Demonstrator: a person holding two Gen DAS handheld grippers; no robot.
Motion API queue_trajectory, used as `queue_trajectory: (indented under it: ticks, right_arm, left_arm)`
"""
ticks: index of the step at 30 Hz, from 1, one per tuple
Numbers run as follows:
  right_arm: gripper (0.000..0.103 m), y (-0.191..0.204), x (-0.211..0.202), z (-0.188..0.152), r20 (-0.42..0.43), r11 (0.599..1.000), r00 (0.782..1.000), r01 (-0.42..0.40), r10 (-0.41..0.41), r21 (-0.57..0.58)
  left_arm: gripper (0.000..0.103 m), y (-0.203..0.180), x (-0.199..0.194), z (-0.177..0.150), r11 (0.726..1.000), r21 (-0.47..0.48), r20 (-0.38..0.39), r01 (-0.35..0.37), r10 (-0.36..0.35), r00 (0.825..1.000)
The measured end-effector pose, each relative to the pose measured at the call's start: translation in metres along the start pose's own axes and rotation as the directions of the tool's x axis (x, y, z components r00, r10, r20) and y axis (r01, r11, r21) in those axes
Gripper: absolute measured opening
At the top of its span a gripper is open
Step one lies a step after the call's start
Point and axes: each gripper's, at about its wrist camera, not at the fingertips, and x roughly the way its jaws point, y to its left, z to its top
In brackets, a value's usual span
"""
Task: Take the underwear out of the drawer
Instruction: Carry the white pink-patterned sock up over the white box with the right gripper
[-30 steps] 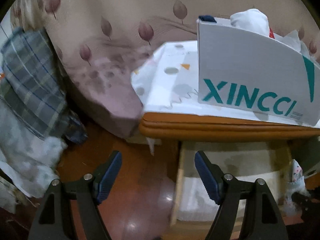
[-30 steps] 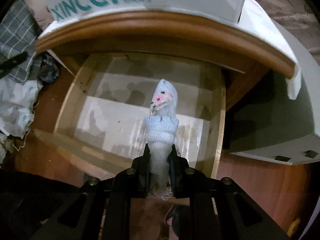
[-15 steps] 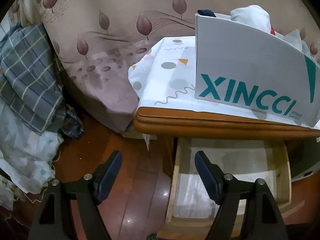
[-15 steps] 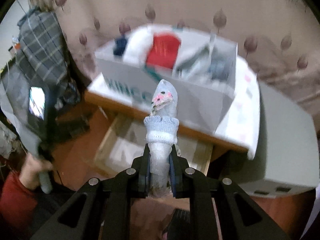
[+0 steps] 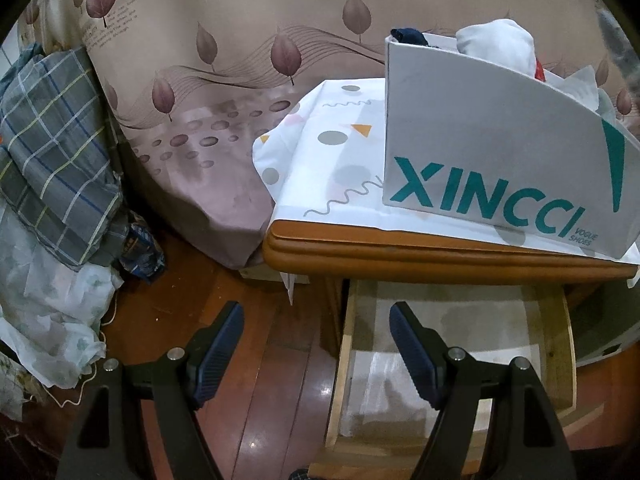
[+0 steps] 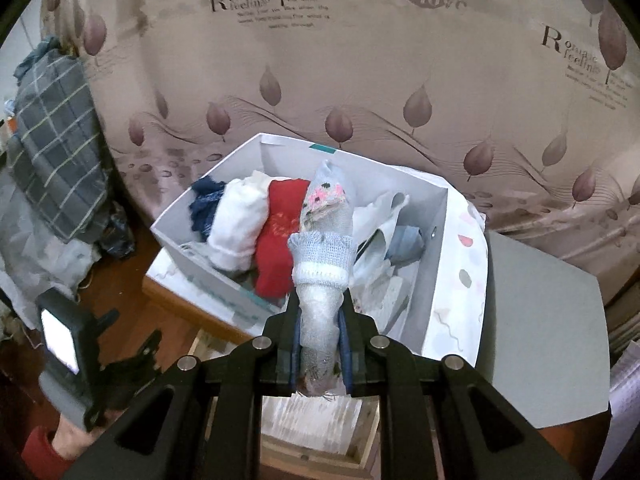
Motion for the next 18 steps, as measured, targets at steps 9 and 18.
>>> queue_trajectory:
  ticks: [9,18]
  right_arm:
    - [0.015,-0.002,0.057,0.017,-0.067,0.998,0.996,0.056,-0.054,0.014]
    - [0.016,0.010,0.096,0.030,-0.077,0.994,0.991,0.107,-0.109,-0.026]
  left_arm:
    - [0.077,-0.003,0.000,0.001,1.000,0.005,0.001,0.011,-0.011,1.000]
    - [0.077,-0.005,0.001,0.001,1.000,0.002,-0.007,0.022,-0.022,1.000]
